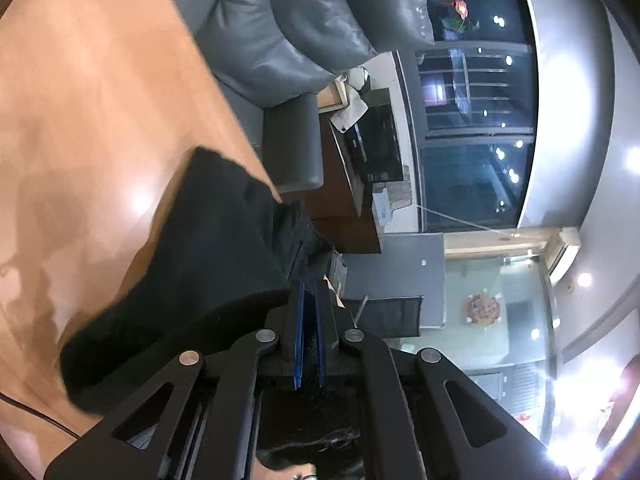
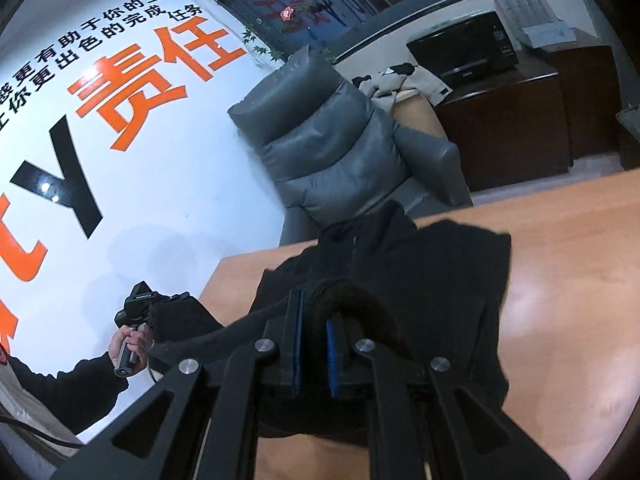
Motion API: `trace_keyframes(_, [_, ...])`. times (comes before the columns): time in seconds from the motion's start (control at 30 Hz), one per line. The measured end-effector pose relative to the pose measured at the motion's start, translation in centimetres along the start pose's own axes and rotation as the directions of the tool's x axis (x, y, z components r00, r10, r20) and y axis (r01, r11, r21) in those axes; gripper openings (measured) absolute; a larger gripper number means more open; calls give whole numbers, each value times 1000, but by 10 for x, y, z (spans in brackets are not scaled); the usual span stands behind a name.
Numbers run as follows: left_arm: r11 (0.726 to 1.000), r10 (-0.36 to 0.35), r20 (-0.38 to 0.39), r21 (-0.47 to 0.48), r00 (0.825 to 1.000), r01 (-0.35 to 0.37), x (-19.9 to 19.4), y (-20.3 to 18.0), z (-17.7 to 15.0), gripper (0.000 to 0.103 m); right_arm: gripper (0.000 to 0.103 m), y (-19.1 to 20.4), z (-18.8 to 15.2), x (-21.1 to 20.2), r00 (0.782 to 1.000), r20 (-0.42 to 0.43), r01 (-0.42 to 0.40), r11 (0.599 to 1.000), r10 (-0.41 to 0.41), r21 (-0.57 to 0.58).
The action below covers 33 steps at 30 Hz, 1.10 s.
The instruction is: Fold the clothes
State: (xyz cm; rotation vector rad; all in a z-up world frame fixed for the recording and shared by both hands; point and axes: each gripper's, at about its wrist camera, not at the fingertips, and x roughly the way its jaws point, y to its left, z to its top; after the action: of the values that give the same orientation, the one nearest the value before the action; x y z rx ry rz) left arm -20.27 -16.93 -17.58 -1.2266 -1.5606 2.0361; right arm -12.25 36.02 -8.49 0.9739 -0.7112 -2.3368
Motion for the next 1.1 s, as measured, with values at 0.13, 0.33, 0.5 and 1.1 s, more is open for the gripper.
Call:
trace_keyframes(0.13, [999, 34, 4, 7, 999, -34, 41, 1, 35, 4, 9, -41, 19, 33, 1000, -2, -2, 998, 3, 64])
trace_keyframes(0.33, [995, 99, 63, -21, 993, -98, 83, 23, 76, 3, 12, -129, 26, 93, 995, -85, 73, 970, -54, 233])
trace_keyframes(0.5, [982, 181, 109, 28, 977, -185, 78, 25, 79, 3, 31, -152, 28, 113, 990, -128, 89, 961, -57, 262])
trace_keyframes(1.1, [651, 485, -108, 707, 868, -276, 165, -18, 39, 16, 88, -66, 32, 125, 910, -223, 214, 857, -350, -469])
